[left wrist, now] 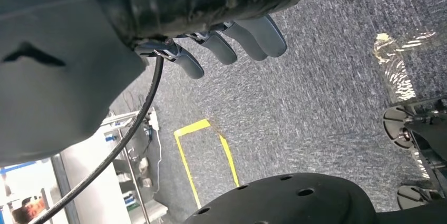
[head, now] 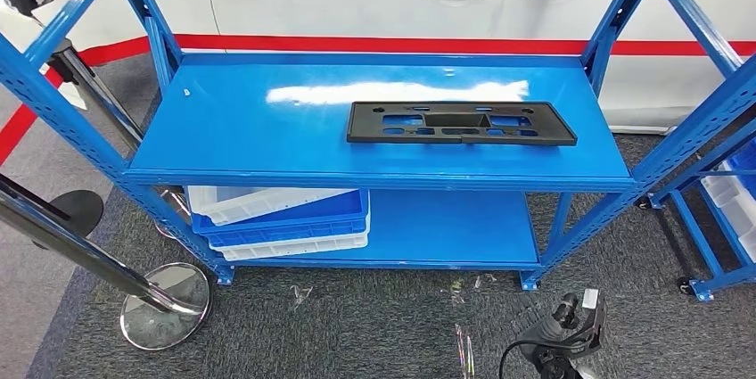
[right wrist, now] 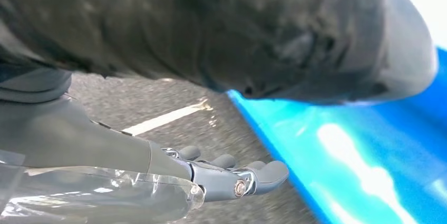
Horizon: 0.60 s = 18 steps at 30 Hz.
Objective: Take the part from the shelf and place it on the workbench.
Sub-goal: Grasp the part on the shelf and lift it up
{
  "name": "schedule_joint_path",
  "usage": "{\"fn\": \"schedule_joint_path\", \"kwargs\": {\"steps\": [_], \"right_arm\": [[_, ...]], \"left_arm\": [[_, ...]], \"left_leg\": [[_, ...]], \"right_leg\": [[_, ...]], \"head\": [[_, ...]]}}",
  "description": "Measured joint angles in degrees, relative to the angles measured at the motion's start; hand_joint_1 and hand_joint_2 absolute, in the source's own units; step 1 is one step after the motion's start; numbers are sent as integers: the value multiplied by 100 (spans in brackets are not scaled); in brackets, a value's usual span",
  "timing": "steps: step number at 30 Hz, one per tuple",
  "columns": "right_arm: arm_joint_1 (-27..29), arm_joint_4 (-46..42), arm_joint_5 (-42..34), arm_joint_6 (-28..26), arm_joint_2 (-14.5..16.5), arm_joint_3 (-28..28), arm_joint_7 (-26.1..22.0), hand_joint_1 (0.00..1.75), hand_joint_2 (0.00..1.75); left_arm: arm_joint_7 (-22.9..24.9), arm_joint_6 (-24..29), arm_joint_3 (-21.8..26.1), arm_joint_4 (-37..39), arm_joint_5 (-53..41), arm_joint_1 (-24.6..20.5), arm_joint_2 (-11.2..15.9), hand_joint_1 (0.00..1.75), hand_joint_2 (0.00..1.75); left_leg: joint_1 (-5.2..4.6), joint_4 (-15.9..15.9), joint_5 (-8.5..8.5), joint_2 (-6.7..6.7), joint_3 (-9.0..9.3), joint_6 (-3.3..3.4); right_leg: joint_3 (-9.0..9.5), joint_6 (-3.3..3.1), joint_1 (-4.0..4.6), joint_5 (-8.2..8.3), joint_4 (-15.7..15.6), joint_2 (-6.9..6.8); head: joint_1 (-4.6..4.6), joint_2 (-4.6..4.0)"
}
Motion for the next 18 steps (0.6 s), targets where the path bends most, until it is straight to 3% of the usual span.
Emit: {"fn": "schedule_joint_path", "kwargs": {"steps": [18], "right_arm": [[223,-3230,2110,-575,-52,-1052,757,0,0]], "left_arm": [[-35,56,72,23,-280,-11,-43,0,0]], "left_leg": [[0,4,0,0,1,1]], "right_leg": [[-1,2,-7,1,0,0]], "head": [[1,0]]}}
